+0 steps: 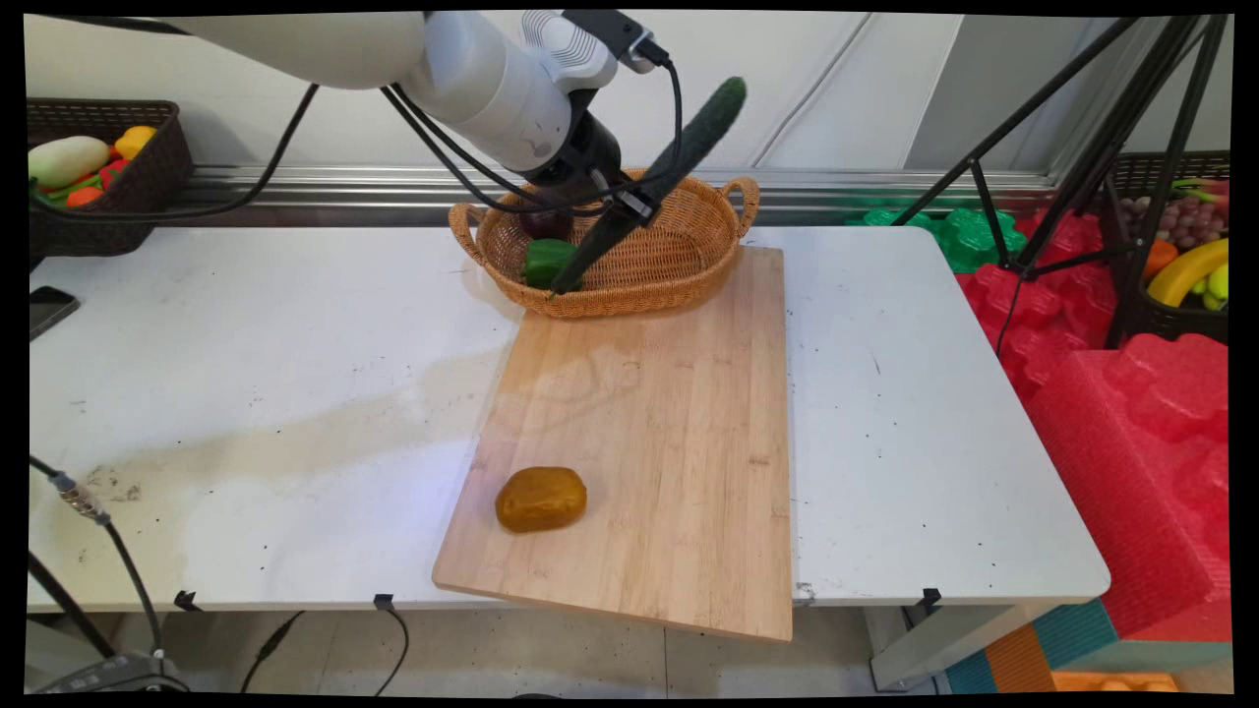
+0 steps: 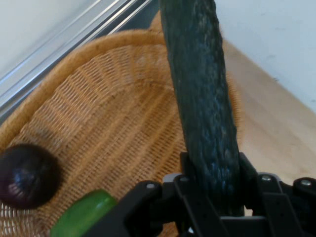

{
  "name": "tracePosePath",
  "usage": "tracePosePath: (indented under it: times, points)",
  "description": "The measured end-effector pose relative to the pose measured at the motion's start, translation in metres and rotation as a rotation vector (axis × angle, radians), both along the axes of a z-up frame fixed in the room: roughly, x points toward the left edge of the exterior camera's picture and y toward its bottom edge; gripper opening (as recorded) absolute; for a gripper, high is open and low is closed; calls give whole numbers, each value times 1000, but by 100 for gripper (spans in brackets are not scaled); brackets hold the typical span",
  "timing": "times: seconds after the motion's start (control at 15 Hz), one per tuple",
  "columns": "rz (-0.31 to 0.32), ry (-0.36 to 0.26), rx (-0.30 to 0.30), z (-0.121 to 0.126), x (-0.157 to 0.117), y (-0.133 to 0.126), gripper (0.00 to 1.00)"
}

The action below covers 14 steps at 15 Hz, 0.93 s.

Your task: Place the picked object in the vegetable basket

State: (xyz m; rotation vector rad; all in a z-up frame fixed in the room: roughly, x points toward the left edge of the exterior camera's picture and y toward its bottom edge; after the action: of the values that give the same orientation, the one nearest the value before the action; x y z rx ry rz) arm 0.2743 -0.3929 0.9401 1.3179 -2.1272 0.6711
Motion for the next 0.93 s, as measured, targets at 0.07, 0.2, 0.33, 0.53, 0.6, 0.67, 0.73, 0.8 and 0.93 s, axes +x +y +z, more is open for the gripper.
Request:
tracePosePath:
  times: [0.07, 0.2, 0.33, 0.53, 0.6, 0.67, 0.73, 0.8, 0.93]
  points:
    - [23, 1, 11, -6, 3, -8, 0]
    - [58, -1, 35, -17, 8, -21, 0]
    - [82, -5, 64, -29, 12, -31, 0]
    - [104, -10, 98, -42, 15, -41, 0]
    - [113, -11, 112, -47, 16, -45, 0]
    - [120, -12, 123, -51, 17, -47, 0]
    - [126, -14, 133, -55, 17, -49, 0]
    - [132, -14, 143, -59, 17, -51, 0]
    - [138, -15, 155, -63, 17, -53, 0]
